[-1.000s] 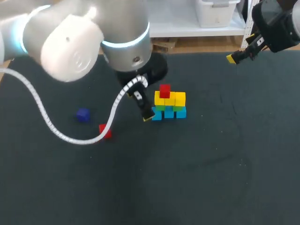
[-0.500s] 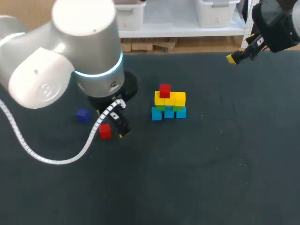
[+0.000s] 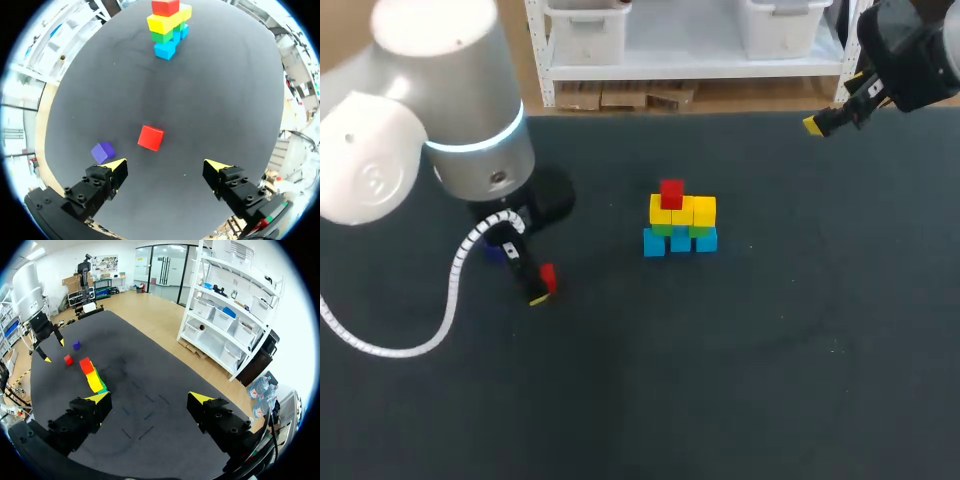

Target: Place the blue cubes, place green cubes on the blue cubes, place the yellow cubes on the green cubes, then place the red cubes on the yellow cubes, and place purple cube on the red cubes.

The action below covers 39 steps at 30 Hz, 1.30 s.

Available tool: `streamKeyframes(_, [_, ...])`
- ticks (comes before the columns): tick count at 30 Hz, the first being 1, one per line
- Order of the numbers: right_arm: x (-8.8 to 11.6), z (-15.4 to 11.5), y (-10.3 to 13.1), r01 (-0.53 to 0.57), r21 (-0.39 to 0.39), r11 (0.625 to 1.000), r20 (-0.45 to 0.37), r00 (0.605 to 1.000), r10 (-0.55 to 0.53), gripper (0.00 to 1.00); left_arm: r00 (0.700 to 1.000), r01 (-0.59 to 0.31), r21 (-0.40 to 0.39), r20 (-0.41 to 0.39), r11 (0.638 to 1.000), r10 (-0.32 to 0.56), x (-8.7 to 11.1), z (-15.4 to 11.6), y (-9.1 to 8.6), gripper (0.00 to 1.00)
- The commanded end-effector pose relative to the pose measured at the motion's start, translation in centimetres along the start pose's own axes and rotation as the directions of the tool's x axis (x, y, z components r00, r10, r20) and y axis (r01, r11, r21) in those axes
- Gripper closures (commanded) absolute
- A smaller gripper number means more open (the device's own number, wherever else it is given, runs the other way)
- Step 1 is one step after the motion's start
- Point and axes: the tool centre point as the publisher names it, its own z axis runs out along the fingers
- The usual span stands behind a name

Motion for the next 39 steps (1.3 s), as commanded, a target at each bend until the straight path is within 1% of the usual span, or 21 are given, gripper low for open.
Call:
streamKeyframes(1, [0.0, 0.0, 0.1, 0.0, 0.002, 1.0, 0.0, 1.0, 0.0, 0.0, 0.999, -0.019, 0.043, -0.046, 0.999, 0.021, -1.2, 0.3, 1.2, 0.0])
streamKeyframes(13, [0.0, 0.0, 0.1, 0.0, 0.002, 1.0, 0.0, 1.0, 0.0, 0.0, 0.998, -0.039, 0.08, -0.049, 0.996, 0.043, -1.9, 1.9, 2.6, 0.0])
streamKeyframes(18, [0.0, 0.0, 0.1, 0.0, 0.002, 1.0, 0.0, 1.0, 0.0, 0.0, 0.994, -0.083, 0.104, -0.06, 0.991, 0.089, -2.4, 2.8, 2.3, 0.0])
streamKeyframes(22, [0.0, 0.0, 0.1, 0.0, 0.002, 1.0, 0.0, 1.0, 0.0, 0.0, 0.989, -0.119, 0.112, -0.08, 0.987, 0.128, -2.7, 3.0, 2.0, 0.0])
streamKeyframes(23, [0.0, 0.0, 0.1, 0.0, 0.002, 1.0, 0.0, 1.0, 0.0, 0.0, 0.985, -0.134, 0.108, -0.097, 0.985, 0.145, -2.7, 3.0, 1.9, 0.0])
streamKeyframes(29, [0.0, 0.0, 0.1, 0.0, 0.002, 1.0, 0.0, 1.0, 0.0, 0.0, 0.979, -0.15, 0.108, -0.123, 0.983, 0.163, -2.5, 3.7, 2.5, 0.0])
streamKeyframes(32, [0.0, 0.0, 0.1, 0.0, 0.002, 1.0, 0.0, 1.0, 0.0, 0.0, 0.978, -0.155, 0.115, -0.122, 0.981, 0.169, -2.5, 4.0, 2.6, 0.0])
streamKeyframes(35, [0.0, 0.0, 0.1, 0.0, 0.002, 1.0, 0.0, 1.0, 0.0, 0.0, 0.977, -0.159, 0.115, -0.121, 0.98, 0.173, -2.5, 4.3, 2.8, 0.02])
streamKeyframes(37, [0.0, 0.0, 0.1, 0.0, 0.002, 1.0, 0.0, 1.0, 0.0, 0.0, 0.976, -0.166, 0.115, -0.121, 0.979, 0.18, -2.5, 4.4, 2.9, 0.0])
streamKeyframes(39, [0.0, 0.0, 0.1, 0.0, 0.002, 1.0, 0.0, 1.0, 0.0, 0.0, 0.976, -0.166, 0.116, -0.12, 0.979, 0.18, -2.4, 4.6, 3.1, 0.0])
